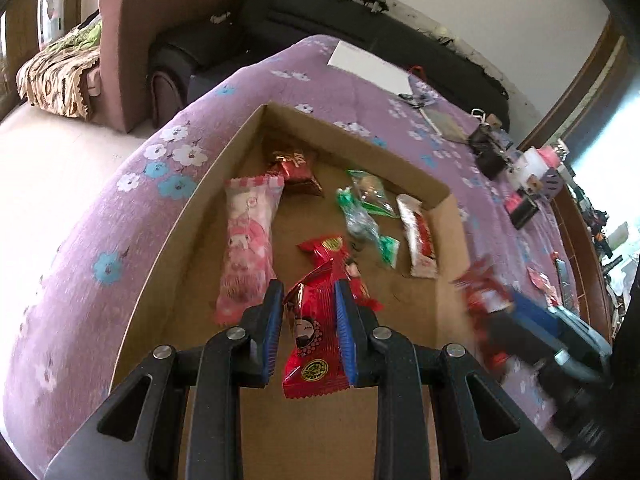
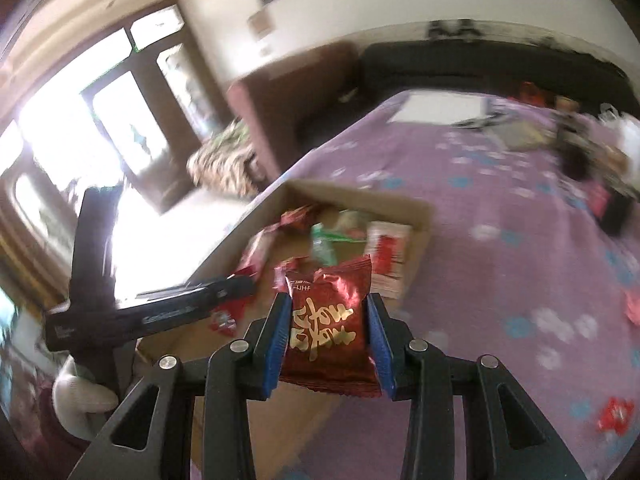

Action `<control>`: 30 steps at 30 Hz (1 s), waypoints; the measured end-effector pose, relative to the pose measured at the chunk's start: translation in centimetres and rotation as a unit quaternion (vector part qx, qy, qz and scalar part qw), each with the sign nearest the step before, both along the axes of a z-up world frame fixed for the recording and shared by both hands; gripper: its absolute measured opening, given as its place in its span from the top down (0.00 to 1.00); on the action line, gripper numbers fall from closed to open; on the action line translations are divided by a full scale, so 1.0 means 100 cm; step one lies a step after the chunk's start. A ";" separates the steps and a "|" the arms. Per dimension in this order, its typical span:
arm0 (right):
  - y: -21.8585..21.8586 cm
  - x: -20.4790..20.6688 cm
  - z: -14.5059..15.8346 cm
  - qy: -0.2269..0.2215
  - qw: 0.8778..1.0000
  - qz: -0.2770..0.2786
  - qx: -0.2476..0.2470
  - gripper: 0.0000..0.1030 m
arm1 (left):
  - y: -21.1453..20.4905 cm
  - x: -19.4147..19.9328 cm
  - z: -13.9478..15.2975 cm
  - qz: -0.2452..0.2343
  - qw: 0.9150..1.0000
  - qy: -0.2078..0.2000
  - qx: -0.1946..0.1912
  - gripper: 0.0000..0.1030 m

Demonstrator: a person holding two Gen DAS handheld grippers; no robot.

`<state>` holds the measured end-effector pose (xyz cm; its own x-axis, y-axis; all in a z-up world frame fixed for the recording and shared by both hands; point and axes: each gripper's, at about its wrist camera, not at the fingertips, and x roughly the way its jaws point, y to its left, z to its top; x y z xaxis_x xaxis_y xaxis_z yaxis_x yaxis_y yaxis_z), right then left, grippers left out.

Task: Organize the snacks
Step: 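Carry both red packets into the box and open both grippers, then grasp the white-and-red wafer with the right gripper while the left gripper grasps the pink packet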

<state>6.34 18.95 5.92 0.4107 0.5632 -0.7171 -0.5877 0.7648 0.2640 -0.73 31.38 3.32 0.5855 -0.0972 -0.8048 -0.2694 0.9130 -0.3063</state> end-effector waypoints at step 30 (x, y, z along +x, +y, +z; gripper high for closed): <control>-0.138 -0.039 0.013 -0.036 0.990 -0.133 -0.004 0.48 | -0.071 -0.094 0.070 -0.036 0.993 -0.109 -0.036 0.42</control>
<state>2.45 5.18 7.23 0.5940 0.4230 -0.6843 -0.3818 0.8969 0.2230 -10.18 24.27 10.34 0.7342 -0.1981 -0.6494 -0.1241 0.9012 -0.4153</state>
